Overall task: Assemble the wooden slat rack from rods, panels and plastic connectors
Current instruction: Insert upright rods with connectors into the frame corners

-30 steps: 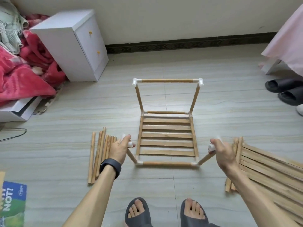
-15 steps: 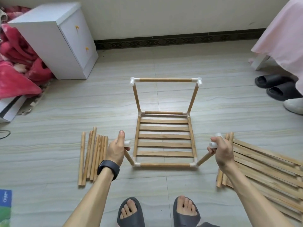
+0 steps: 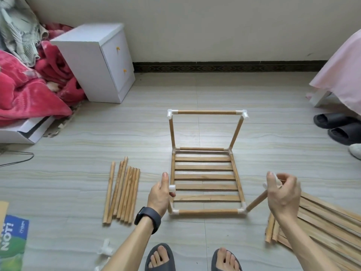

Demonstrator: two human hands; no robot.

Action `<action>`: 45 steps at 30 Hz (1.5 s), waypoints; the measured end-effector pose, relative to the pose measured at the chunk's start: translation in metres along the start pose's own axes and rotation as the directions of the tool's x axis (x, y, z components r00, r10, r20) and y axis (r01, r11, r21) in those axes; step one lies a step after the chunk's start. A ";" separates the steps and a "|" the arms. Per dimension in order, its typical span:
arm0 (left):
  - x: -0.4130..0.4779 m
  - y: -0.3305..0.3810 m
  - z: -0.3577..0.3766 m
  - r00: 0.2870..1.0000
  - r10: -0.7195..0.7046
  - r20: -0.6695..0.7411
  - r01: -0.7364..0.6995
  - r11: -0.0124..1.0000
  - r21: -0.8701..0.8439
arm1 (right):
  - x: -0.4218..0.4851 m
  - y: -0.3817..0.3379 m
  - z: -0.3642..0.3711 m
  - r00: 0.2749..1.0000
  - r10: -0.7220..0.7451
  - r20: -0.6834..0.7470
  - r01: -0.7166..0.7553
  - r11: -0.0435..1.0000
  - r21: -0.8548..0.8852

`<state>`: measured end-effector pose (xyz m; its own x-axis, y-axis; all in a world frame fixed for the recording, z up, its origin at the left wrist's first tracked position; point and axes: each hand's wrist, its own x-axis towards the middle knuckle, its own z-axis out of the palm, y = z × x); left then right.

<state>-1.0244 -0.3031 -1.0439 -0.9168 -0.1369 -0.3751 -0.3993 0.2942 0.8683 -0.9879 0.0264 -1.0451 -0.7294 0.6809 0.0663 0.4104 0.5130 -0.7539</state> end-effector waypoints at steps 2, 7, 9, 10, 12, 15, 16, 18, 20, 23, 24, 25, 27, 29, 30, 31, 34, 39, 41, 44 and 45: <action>-0.002 -0.003 -0.005 0.997 -0.007 0.078 0.013 0.997 -0.075 | -0.010 -0.012 -0.001 0.979 -0.174 -0.108 0.160 0.979 -0.125; 0.020 -0.025 -0.035 0.996 -0.079 0.034 0.085 0.971 -0.224 | -0.059 -0.081 0.044 0.767 -0.633 0.109 0.640 0.767 -0.048; 0.037 -0.046 -0.053 0.992 -0.112 -0.054 0.109 0.992 -0.057 | -0.084 -0.116 0.070 0.669 -0.686 0.287 0.706 0.707 0.044; 0.046 -0.059 -0.063 0.987 -0.136 -0.088 0.140 0.989 0.041 | -0.094 -0.133 0.083 0.613 -0.695 0.375 0.734 0.677 0.055; 0.063 -0.087 -0.085 0.967 -0.196 -0.163 0.230 0.947 0.223 | -0.109 -0.159 0.110 0.496 -0.673 0.549 0.793 0.609 0.030; 0.085 -0.128 -0.115 0.914 -0.283 -0.289 0.386 0.823 0.416 | -0.119 -0.172 0.141 0.360 -0.531 0.767 0.848 0.529 -0.032; 0.091 -0.141 -0.122 0.893 -0.309 -0.326 0.436 0.774 0.459 | -0.120 -0.170 0.146 0.348 -0.495 0.796 0.839 0.543 -0.029; 0.102 -0.161 -0.133 0.849 -0.369 -0.377 0.520 0.708 0.477 | -0.119 -0.164 0.148 0.347 -0.486 0.802 0.803 0.596 0.014; 0.110 -0.179 -0.139 0.815 -0.435 -0.383 0.576 0.683 0.449 | -0.116 -0.159 0.149 0.335 -0.500 0.798 0.793 0.607 0.047; 0.115 -0.194 -0.144 0.779 -0.489 -0.392 0.626 0.648 0.434 | -0.115 -0.158 0.151 0.323 -0.491 0.809 0.765 0.639 0.082; 0.116 -0.198 -0.146 0.774 -0.486 -0.406 0.631 0.642 0.435 | -0.116 -0.159 0.152 0.321 -0.480 0.817 0.753 0.652 0.087; 0.116 -0.200 -0.148 0.769 -0.488 -0.413 0.637 0.638 0.432 | -0.117 -0.158 0.153 0.320 -0.477 0.819 0.746 0.659 0.093; 0.114 -0.201 -0.149 0.762 -0.514 -0.395 0.647 0.629 0.430 | -0.121 -0.157 0.154 0.314 -0.491 0.813 0.746 0.657 0.108; 0.112 -0.198 -0.150 0.759 -0.528 -0.381 0.651 0.615 0.445 | -0.125 -0.156 0.155 0.306 -0.489 0.817 0.747 0.656 0.113; 0.112 -0.196 -0.151 0.762 -0.529 -0.374 0.648 0.606 0.462 | -0.125 -0.155 0.155 0.309 -0.479 0.822 0.743 0.661 0.106; 0.109 -0.191 -0.151 0.765 -0.530 -0.366 0.643 0.605 0.469 | -0.124 -0.156 0.155 0.318 -0.465 0.826 0.736 0.670 0.095; 0.099 -0.171 -0.159 0.803 -0.468 -0.369 0.593 0.693 0.410 | -0.120 -0.158 0.156 0.344 -0.436 0.832 0.721 0.690 0.062; 0.067 -0.101 -0.158 0.943 -0.087 -0.323 0.224 0.880 0.418 | -0.123 -0.167 0.150 0.361 -0.404 0.841 0.717 0.696 0.027; 0.049 -0.063 -0.151 0.960 0.159 -0.230 -0.017 0.854 0.520 | -0.119 -0.176 0.138 0.407 -0.356 0.841 0.632 0.775 0.022; 0.016 -0.005 -0.134 0.863 0.505 -0.017 -0.368 0.652 0.663 | -0.105 -0.185 0.103 0.591 -0.277 0.757 0.108 0.958 0.266; 0.004 0.012 -0.126 0.807 0.587 0.062 -0.458 0.556 0.694 | -0.099 -0.183 0.090 0.618 -0.249 0.746 -0.093 0.919 0.383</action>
<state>-1.0319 -0.4193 -0.9939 -0.9749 0.1207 0.1870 0.1916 0.8826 0.4292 -1.0400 -0.1818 -0.9721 -0.9610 -0.0972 -0.2590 0.2349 0.2080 -0.9495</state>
